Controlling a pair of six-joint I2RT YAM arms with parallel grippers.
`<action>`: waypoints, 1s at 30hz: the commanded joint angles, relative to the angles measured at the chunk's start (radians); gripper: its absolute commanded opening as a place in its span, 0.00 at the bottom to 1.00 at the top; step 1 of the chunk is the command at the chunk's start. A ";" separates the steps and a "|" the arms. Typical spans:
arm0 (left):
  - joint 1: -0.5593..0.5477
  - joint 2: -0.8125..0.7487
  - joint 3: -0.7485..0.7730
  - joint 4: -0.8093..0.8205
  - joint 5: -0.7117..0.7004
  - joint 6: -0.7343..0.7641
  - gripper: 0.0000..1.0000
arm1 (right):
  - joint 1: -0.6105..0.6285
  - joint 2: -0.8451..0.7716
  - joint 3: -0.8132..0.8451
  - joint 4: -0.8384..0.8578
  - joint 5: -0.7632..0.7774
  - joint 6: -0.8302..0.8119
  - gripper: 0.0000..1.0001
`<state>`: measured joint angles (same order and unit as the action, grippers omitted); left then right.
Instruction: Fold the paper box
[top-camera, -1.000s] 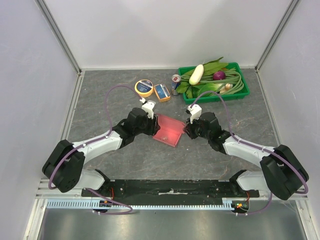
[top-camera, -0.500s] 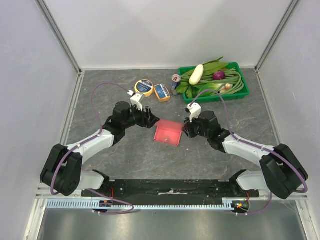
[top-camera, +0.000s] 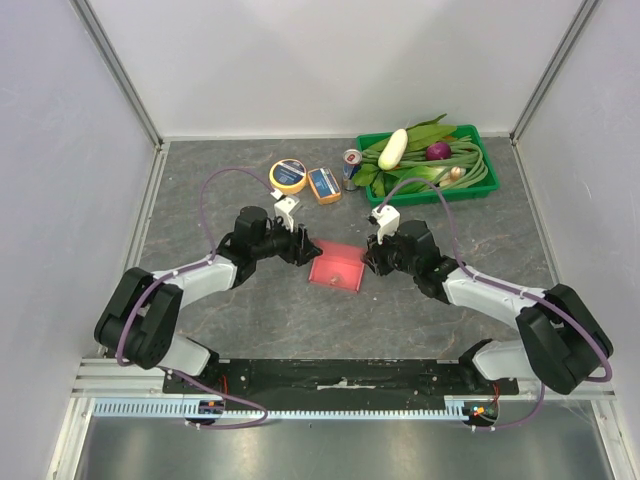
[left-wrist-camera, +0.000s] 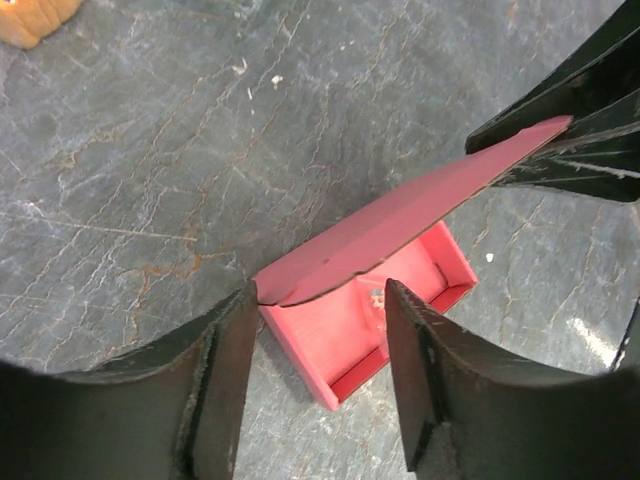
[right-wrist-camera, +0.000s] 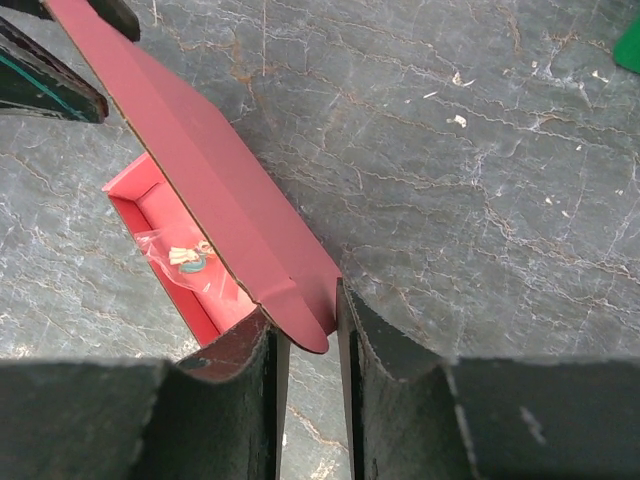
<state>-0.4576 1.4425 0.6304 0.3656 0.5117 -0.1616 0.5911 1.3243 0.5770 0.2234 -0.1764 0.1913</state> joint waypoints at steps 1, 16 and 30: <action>-0.001 0.024 0.034 -0.001 0.018 0.051 0.56 | -0.001 0.016 0.043 0.019 -0.005 -0.010 0.30; -0.032 -0.004 0.032 -0.022 -0.084 0.031 0.29 | -0.001 0.000 0.032 0.001 -0.006 -0.009 0.10; -0.087 -0.070 0.018 -0.048 -0.193 0.040 0.08 | -0.001 -0.046 0.026 -0.035 0.026 0.014 0.24</action>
<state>-0.5266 1.4048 0.6331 0.3016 0.3412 -0.1513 0.5892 1.3125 0.5858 0.1848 -0.1589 0.1925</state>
